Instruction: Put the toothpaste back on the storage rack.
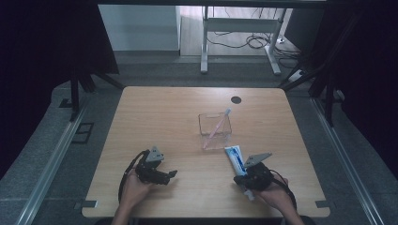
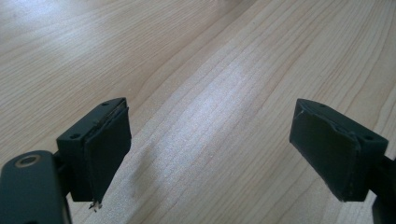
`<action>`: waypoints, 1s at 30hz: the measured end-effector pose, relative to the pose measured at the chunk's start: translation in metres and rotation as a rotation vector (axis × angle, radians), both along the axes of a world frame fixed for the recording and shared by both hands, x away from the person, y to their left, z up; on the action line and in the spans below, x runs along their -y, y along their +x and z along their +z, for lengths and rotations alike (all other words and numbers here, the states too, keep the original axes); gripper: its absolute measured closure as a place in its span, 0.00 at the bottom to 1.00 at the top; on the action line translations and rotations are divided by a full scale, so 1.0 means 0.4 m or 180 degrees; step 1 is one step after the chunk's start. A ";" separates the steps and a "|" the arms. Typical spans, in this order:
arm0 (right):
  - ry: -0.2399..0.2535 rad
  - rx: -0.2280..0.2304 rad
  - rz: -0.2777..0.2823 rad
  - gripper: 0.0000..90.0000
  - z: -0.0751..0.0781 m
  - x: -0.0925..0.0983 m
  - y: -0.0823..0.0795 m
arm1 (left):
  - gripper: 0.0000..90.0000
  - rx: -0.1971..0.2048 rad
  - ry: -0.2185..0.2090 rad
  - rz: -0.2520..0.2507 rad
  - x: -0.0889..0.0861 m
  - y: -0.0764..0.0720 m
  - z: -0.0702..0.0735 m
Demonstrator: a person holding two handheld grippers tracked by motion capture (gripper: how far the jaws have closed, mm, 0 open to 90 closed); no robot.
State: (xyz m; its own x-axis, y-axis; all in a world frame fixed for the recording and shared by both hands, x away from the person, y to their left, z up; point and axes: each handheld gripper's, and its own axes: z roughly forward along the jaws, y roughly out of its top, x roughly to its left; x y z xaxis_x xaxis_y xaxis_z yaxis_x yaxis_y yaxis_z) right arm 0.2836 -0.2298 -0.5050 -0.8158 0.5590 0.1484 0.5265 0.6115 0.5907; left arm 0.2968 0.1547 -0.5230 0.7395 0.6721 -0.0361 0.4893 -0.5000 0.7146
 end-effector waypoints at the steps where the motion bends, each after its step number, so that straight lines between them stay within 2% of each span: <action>1: -0.0005 -0.0001 -0.0013 0.98 0.000 0.006 -0.001 | 0.14 0.0000 0.0001 0.0001 0.000 0.000 0.000; 15: -0.0100 0.0014 -0.0138 0.95 0.005 0.097 -0.003 | 0.14 0.0005 0.0015 -0.0014 0.002 0.002 0.000; 20: -0.0077 0.0028 -0.0080 0.93 0.016 0.093 -0.005 | 0.14 0.0005 0.0005 -0.0001 0.003 0.001 0.001; 23: -0.0105 0.0090 -0.0055 0.92 0.041 0.090 -0.003 | 0.14 0.0003 0.0007 0.0009 0.000 0.001 0.002; 27: -0.0246 0.0128 -0.0067 0.85 0.074 0.094 0.012 | 0.14 -0.0002 0.0008 0.0010 -0.002 0.002 0.000; 30: -0.0407 0.0108 -0.0077 0.80 0.079 0.094 0.027 | 0.14 -0.0003 0.0009 0.0005 -0.001 0.002 0.001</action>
State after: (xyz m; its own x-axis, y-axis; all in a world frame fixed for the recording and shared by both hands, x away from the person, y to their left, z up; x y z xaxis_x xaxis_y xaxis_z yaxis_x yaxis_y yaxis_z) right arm 0.2943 -0.2676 -0.4734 -0.8051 0.5913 0.0471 0.5231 0.6702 0.5265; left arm 0.2975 0.1553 -0.5228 0.7384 0.6735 -0.0348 0.4907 -0.5011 0.7128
